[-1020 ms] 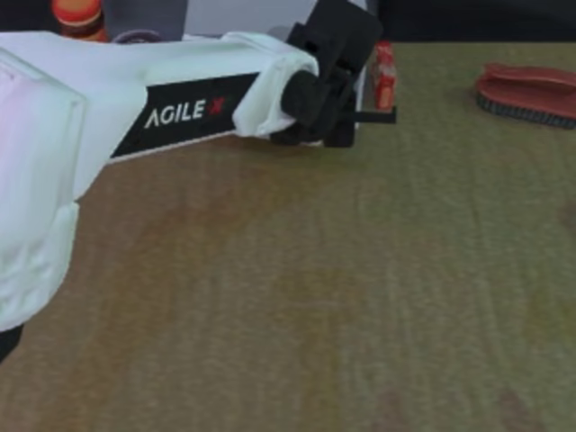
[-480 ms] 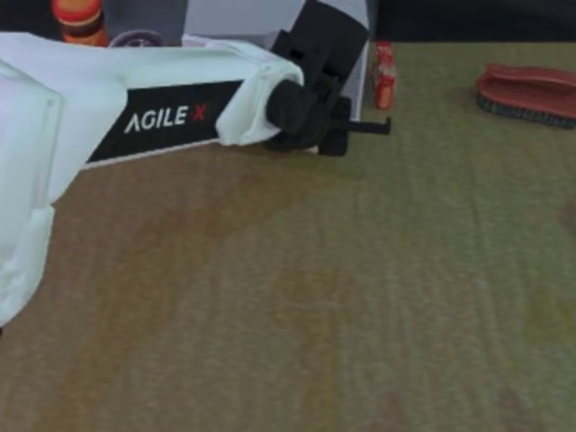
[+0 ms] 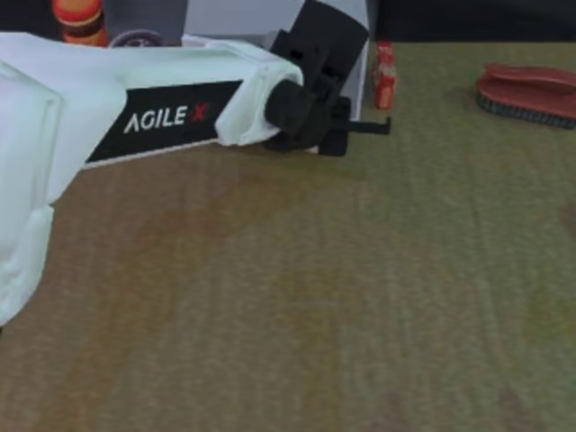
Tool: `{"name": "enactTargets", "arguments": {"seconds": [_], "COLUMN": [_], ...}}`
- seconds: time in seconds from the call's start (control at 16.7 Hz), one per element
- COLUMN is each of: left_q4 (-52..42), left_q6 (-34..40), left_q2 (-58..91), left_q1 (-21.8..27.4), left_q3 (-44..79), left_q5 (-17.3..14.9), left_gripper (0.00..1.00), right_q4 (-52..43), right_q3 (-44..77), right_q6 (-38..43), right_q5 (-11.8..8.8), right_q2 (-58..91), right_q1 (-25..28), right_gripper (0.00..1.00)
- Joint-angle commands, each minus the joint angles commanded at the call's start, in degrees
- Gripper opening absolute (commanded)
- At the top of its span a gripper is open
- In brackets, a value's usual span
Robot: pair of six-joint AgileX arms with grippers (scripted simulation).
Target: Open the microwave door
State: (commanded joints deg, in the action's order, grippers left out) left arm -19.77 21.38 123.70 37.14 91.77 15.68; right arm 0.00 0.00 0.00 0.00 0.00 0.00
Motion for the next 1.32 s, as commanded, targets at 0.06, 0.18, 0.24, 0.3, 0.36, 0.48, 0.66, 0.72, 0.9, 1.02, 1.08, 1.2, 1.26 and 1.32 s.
{"name": "enactTargets", "arguments": {"seconds": [0.06,0.18,0.24,0.3,0.36,0.48,0.66,0.72,0.9,1.02,1.08,1.2,1.26,1.32], "left_q4": [0.0,0.0,0.0,0.0,0.0,0.0,0.0,0.0,0.0,0.4,0.9,2.2,2.8,3.0], "left_q6": [0.0,0.0,0.0,0.0,0.0,0.0,0.0,0.0,0.3,-0.4,-1.2,-3.1,-3.8,-4.1], "left_q2": [0.0,0.0,0.0,0.0,0.0,0.0,0.0,0.0,0.3,-0.2,-0.8,-2.3,-2.9,-3.1], "left_q1": [0.0,0.0,0.0,0.0,0.0,0.0,0.0,0.0,0.5,0.2,-0.1,-0.6,-0.7,-0.8], "left_q3": [0.0,0.0,0.0,0.0,0.0,0.0,0.0,0.0,-0.1,-1.0,-1.9,-4.0,-4.8,-5.2], "left_q5": [0.0,0.0,0.0,0.0,0.0,0.0,0.0,0.0,-0.4,-0.6,-1.1,-2.4,-2.9,-3.2], "left_gripper": [0.0,0.0,0.0,0.0,0.0,0.0,0.0,0.0,0.0,0.0,0.0,0.0,0.0,0.0], "right_q4": [0.0,0.0,0.0,0.0,0.0,0.0,0.0,0.0,0.0,0.0,0.0,0.0,0.0,0.0], "right_q3": [0.0,0.0,0.0,0.0,0.0,0.0,0.0,0.0,0.0,0.0,0.0,0.0,0.0,0.0], "right_q6": [0.0,0.0,0.0,0.0,0.0,0.0,0.0,0.0,0.0,0.0,0.0,0.0,0.0,0.0], "right_q5": [0.0,0.0,0.0,0.0,0.0,0.0,0.0,0.0,0.0,0.0,0.0,0.0,0.0,0.0], "right_q2": [0.0,0.0,0.0,0.0,0.0,0.0,0.0,0.0,0.0,0.0,0.0,0.0,0.0,0.0], "right_q1": [0.0,0.0,0.0,0.0,0.0,0.0,0.0,0.0,0.0,0.0,0.0,0.0,0.0,0.0], "right_gripper": [1.0,1.0,1.0,1.0,1.0,1.0,1.0,1.0,1.0,1.0,1.0,1.0,1.0,1.0]}}
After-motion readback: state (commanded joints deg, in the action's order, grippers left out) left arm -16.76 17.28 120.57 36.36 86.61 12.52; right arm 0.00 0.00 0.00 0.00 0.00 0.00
